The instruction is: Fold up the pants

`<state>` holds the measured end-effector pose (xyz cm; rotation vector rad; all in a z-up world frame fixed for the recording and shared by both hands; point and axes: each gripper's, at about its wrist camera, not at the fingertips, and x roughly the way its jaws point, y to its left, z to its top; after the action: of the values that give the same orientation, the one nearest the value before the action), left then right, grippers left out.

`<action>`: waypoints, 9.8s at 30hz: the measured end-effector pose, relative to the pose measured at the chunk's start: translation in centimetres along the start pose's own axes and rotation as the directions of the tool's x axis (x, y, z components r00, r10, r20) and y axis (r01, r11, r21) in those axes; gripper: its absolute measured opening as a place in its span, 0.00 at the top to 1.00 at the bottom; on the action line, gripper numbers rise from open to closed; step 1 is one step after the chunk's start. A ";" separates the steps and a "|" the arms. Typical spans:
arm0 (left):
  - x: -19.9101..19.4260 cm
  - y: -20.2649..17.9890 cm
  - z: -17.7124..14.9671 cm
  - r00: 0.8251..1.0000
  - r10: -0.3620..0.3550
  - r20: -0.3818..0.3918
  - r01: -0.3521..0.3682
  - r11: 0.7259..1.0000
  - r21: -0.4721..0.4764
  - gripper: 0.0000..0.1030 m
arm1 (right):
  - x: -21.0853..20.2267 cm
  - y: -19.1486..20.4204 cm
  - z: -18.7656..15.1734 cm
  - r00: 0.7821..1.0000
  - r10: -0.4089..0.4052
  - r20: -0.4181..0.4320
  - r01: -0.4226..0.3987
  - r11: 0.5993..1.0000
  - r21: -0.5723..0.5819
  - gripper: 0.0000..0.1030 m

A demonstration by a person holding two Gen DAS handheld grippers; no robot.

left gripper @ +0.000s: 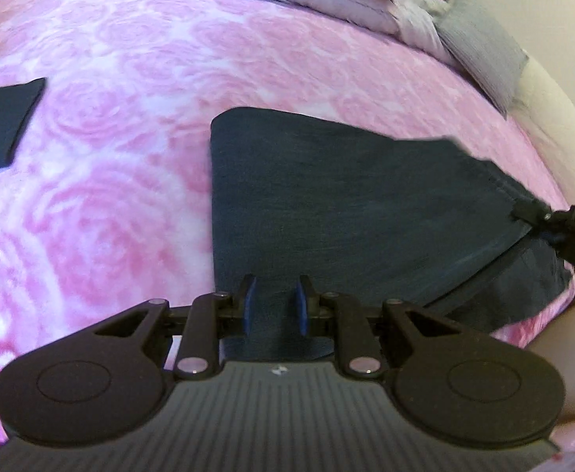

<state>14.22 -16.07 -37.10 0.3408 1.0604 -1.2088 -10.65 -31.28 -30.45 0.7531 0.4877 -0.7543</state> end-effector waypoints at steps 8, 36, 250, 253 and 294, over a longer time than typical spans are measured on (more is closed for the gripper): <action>1.3 -1.3 -0.4 0.999 -0.011 -0.038 0.013 0.998 0.064 0.85 | 0.8 -4.6 -2.8 0.988 -0.118 -0.095 0.126 0.988 0.088 0.90; 7.0 -4.9 7.8 0.989 0.143 0.044 -0.149 0.967 0.207 0.85 | 11.3 0.0 1.4 0.968 -0.237 -0.086 0.173 0.872 -0.458 0.89; 12.8 -20.5 0.5 0.886 -0.459 -0.067 0.448 0.884 -0.132 0.57 | -7.7 -18.3 -7.2 0.841 -0.540 0.044 0.516 0.823 0.239 0.48; 16.0 -20.7 0.8 0.859 -0.511 -0.044 0.487 0.840 -0.241 0.57 | -6.9 -21.5 -6.7 0.824 -0.566 0.018 0.540 0.795 0.275 0.48; 9.9 -5.3 10.3 0.943 -0.327 0.067 0.328 0.945 0.003 0.64 | 14.1 -23.3 10.4 0.980 0.197 0.021 -0.196 0.955 0.222 0.57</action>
<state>14.23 -31.26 -38.21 0.1169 1.0916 -1.5012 -17.94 -56.72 -42.71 0.9974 0.3259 -0.6278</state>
